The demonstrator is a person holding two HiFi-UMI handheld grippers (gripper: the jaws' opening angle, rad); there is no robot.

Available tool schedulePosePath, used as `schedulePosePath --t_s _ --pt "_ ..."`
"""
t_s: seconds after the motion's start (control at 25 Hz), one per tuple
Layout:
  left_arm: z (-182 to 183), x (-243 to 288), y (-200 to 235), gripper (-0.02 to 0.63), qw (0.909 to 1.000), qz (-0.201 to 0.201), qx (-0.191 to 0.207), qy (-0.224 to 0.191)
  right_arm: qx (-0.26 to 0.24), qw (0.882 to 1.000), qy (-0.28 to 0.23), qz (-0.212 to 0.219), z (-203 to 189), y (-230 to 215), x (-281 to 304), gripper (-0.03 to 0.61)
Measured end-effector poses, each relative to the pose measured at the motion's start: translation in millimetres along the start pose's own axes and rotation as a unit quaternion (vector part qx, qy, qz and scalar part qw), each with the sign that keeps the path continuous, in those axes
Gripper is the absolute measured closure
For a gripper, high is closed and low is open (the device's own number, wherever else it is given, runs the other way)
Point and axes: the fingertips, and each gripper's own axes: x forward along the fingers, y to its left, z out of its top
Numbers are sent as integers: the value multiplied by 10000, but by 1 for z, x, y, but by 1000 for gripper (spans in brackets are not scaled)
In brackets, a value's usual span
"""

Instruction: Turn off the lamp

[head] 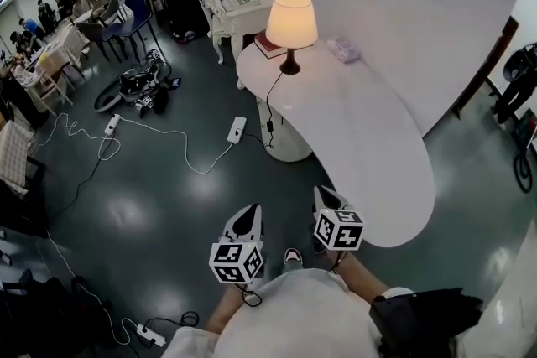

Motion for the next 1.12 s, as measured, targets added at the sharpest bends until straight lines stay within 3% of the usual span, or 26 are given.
schedulePosePath --t_s 0.72,1.12 --pt "21 106 9 604 9997 124 7 189 -126 9990 289 332 49 -38 86 580" --pt "10 139 15 604 9986 -42 -50 521 68 9985 462 295 40 -49 112 580"
